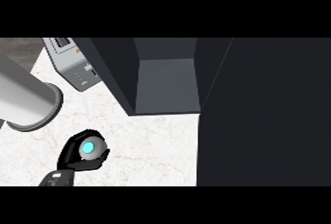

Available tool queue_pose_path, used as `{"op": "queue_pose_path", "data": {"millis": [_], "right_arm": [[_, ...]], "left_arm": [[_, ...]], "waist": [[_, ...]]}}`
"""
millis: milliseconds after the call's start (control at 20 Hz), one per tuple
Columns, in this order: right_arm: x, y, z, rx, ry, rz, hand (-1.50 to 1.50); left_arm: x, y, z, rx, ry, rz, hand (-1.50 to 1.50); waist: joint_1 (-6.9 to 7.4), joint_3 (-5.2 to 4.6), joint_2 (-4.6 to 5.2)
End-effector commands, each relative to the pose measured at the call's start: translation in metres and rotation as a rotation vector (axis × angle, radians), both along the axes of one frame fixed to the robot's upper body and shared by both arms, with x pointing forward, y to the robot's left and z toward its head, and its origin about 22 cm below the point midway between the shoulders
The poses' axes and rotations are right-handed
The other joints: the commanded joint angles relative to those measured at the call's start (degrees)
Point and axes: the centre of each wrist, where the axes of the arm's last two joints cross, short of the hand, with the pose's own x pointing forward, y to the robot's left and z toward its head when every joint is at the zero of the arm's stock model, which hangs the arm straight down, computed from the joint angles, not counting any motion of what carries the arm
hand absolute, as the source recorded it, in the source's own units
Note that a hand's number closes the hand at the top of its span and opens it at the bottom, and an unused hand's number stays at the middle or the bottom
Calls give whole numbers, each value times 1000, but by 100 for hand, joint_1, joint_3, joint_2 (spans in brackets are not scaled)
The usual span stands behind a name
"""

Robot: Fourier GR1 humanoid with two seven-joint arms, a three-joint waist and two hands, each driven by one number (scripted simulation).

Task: Pick up the bottled water, place it into the cabinet and close the cabinet

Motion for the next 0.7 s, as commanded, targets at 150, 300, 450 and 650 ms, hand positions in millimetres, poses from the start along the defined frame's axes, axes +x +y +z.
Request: {"op": "queue_pose_path", "data": {"millis": [150,300,450,650], "right_arm": [[-8,-5,31,-27,-35,-26,-150],[-3,1,28,-35,-46,-21,-150],[-8,-7,37,-33,-31,-23,-150],[-10,0,31,-22,-19,-10,-150]], "left_arm": [[-15,-58,-21,32,-95,61,150],[-15,-74,-23,-11,-87,44,150],[-3,-90,-14,-25,-99,11,150],[20,-106,1,-83,-76,-35,150]], "waist": [[104,-17,-2],[127,-18,3],[139,-12,-13],[86,-17,-15]]}}
